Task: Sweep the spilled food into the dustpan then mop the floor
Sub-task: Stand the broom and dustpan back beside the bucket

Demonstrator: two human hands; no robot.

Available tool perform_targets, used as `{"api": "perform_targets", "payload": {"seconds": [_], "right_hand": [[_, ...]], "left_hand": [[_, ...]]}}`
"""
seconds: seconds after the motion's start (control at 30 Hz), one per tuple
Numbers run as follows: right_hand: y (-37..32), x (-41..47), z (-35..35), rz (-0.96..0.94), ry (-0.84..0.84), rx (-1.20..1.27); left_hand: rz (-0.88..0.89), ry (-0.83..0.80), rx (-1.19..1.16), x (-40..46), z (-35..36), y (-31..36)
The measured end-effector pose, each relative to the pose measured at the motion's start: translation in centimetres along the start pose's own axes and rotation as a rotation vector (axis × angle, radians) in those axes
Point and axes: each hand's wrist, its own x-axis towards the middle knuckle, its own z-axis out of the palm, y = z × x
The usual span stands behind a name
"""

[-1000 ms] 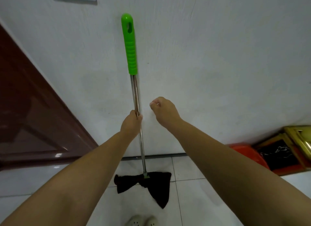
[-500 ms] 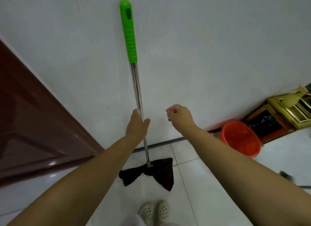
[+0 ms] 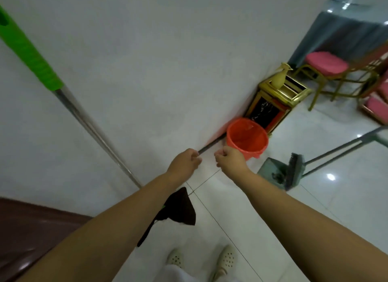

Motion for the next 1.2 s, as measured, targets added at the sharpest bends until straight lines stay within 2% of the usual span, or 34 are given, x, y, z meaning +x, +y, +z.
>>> {"api": "perform_targets", "payload": {"seconds": [0.23,0.53,0.7,0.93,1.2], "right_hand": [[9.6,0.2,-10.2,0.171,0.164,0.074],[23.4,0.8,-25.5,0.308,0.290,0.180],[30.5,1.2,-33.6,0.334,0.334,0.189],[36.0,3.9,-40.6,0.363,0.393,0.262],[40.0,9.6,-46.9,0.409,0.427,0.261]], "left_hand": [[0.121,-0.215,0.091,2.6,11.7,8.9],[0.233,-0.368,0.139,5.4,29.3,19.3],[0.249,-0.393,0.125,6.9,38.2,22.9],[0.217,-0.439,0.172,10.0,44.9,26.5],[0.217,-0.480,0.160,18.0,51.7,32.1]]}}
